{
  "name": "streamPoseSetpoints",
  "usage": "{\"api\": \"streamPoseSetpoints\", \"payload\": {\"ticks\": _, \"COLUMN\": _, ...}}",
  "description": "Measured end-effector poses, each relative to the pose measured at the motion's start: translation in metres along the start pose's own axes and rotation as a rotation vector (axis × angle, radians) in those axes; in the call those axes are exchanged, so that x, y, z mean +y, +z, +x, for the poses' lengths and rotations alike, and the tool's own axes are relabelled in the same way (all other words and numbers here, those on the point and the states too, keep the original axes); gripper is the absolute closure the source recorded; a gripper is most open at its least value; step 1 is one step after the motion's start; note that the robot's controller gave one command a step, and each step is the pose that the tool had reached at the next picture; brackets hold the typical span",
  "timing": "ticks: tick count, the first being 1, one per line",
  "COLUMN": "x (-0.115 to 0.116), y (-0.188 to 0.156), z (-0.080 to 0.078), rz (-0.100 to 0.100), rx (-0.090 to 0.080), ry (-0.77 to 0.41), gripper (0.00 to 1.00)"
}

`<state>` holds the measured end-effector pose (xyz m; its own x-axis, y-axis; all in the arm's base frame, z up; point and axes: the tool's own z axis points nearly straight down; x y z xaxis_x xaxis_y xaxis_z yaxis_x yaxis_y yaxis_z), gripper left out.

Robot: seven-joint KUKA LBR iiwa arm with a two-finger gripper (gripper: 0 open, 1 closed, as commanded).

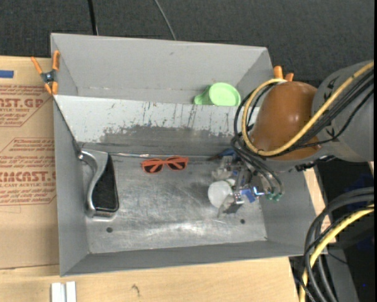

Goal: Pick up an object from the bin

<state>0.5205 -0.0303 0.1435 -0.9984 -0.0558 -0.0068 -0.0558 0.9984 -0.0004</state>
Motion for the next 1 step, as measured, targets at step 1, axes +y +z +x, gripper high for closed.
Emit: {"api": "streamPoseSetpoints", "payload": {"ticks": 1, "x": 0.0167, "y": -0.1036, "z": 0.0081, "rz": -0.001, "rx": 0.005, "ry": -0.051, "gripper": 1.00}}
